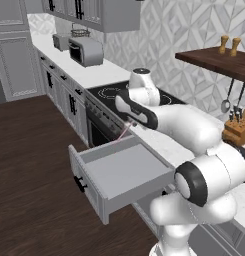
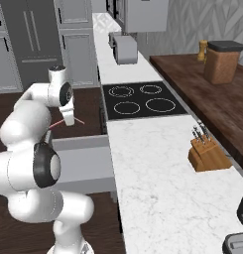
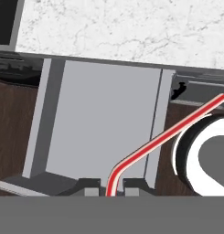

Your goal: Take a straw from the drawer in front and place it inside the glass cup on the dining counter.

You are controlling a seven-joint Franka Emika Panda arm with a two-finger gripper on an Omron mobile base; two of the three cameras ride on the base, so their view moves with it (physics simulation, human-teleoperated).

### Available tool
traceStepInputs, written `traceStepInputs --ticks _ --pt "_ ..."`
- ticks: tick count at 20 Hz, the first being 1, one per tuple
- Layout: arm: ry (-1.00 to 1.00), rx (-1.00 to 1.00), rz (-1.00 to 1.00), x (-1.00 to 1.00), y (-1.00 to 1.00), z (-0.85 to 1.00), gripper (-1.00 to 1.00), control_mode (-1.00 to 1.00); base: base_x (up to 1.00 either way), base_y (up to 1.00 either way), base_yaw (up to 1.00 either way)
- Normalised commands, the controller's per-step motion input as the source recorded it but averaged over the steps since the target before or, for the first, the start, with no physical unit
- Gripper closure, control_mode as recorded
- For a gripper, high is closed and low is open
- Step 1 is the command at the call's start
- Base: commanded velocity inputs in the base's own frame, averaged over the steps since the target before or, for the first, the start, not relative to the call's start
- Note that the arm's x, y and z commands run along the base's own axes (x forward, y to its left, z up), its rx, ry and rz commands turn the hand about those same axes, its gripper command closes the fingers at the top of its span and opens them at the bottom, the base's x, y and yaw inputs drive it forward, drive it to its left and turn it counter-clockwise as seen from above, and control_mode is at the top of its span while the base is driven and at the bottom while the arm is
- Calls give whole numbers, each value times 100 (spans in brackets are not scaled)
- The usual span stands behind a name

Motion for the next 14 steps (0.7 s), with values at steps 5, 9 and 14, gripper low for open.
traceStepInputs --ticks 5,9,14 --pt "-1 -1 0 -43 1 9 100 -100 0 0 0" --pt "0 0 0 0 0 0 100 100 -97 41 12" --pt "0 0 0 0 0 0 100 100 -70 84 63"
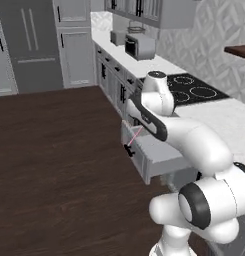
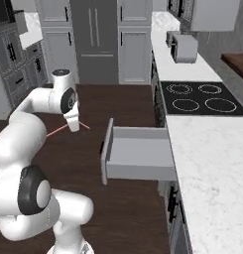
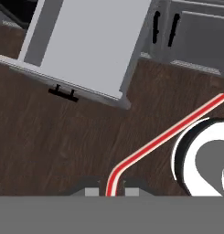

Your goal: Take a straw from the drawer in front and place it inside the glass cup on the dining counter.

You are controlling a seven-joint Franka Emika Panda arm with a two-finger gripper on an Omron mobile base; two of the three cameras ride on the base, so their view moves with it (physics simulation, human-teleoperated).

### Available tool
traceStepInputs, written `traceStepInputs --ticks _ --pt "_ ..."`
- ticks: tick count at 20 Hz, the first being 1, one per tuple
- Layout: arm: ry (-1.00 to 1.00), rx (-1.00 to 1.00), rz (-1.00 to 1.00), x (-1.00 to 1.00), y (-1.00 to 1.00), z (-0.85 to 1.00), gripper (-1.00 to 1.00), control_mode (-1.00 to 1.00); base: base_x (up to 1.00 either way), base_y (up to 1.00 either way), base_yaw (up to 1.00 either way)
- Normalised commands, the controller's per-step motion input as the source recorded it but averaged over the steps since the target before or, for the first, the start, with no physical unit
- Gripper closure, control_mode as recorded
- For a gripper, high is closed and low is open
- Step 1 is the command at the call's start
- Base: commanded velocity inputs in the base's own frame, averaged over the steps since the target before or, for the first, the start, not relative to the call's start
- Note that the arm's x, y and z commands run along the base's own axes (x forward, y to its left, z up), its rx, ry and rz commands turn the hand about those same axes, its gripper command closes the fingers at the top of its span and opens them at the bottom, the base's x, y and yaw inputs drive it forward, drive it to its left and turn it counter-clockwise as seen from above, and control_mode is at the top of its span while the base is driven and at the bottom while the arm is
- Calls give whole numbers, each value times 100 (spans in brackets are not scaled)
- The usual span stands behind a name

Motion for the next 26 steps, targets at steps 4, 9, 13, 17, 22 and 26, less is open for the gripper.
traceStepInputs --ticks 4,9,13,17,22,26 --pt "0 0 0 0 0 0 100 100 -9 84 82" --pt "0 0 0 0 0 0 100 100 20 68 76" --pt "0 0 0 0 0 0 100 100 92 32 54" --pt "0 0 0 0 0 0 100 100 100 0 32" --pt "0 0 0 0 0 0 100 100 100 -24 21" --pt "0 0 0 0 0 0 100 100 100 -24 22"
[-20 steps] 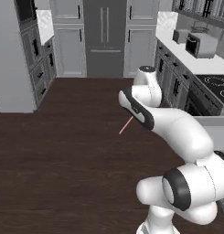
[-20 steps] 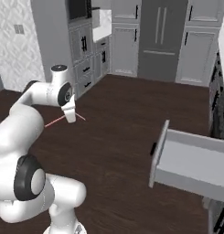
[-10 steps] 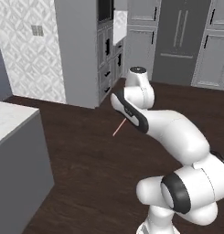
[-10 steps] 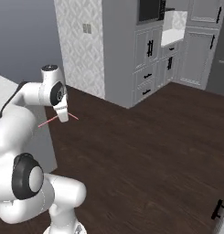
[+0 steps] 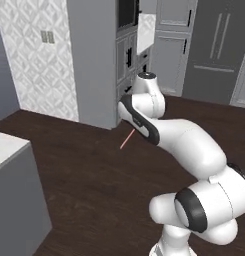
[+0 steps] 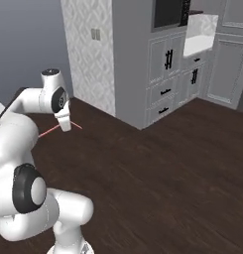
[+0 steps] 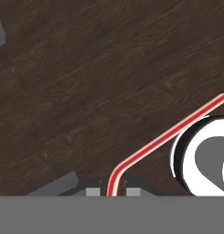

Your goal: Take a straw from the drawer in front and place it inside the glass cup on the dining counter.

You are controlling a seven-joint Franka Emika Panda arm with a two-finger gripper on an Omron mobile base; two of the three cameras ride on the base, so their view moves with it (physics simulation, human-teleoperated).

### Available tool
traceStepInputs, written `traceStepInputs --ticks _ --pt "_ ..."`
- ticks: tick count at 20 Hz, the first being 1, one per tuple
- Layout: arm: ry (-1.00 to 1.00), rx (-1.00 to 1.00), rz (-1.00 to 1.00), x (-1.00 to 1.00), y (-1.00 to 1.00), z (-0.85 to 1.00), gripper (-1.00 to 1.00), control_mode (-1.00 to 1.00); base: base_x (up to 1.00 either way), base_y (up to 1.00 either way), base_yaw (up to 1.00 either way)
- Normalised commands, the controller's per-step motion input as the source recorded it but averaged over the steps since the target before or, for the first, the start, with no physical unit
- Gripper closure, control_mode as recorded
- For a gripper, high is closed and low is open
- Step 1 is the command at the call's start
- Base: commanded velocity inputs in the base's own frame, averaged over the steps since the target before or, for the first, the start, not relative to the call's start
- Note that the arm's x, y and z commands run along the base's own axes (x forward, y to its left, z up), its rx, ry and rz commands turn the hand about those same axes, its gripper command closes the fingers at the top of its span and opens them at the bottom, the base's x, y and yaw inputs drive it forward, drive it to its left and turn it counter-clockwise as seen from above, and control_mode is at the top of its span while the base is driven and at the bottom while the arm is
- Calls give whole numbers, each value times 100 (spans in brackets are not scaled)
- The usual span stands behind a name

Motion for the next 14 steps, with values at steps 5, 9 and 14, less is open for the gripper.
traceStepInputs --ticks 5,9,14 --pt "0 0 0 0 0 0 100 100 100 -9 27" --pt "0 0 0 0 0 0 100 100 100 0 51" --pt "0 0 0 0 0 0 100 100 100 -6 58"
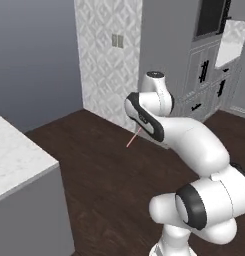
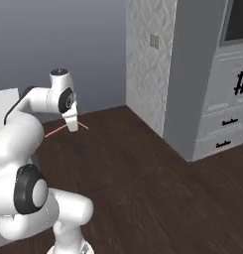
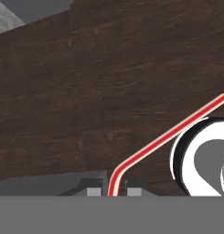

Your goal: Take a straw from the drawer in front and place it inside the glass cup on the dining counter.

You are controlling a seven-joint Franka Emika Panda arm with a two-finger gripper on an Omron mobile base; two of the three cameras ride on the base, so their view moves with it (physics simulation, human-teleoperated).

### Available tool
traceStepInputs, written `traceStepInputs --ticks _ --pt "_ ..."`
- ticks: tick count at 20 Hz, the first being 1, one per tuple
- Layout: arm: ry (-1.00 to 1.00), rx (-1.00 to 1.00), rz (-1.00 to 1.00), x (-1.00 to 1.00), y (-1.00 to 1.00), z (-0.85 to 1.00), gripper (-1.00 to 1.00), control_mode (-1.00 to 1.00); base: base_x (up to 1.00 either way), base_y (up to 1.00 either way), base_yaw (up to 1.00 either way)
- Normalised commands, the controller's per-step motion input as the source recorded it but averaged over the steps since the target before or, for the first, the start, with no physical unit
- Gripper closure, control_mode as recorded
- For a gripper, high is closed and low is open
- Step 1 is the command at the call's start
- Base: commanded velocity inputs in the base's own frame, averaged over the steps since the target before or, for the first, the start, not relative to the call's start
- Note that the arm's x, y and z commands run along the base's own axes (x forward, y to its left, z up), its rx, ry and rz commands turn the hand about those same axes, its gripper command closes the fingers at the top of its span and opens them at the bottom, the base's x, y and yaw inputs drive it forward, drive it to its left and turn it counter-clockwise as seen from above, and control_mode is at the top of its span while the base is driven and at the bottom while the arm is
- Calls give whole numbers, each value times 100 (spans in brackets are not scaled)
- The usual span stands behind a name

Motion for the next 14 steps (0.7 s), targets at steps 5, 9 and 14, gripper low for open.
traceStepInputs --ticks 5,9,14 --pt "0 0 0 0 0 0 100 100 100 -20 54" --pt "0 0 0 0 0 0 100 100 100 -44 51" --pt "0 0 0 0 0 0 100 100 100 -63 47"
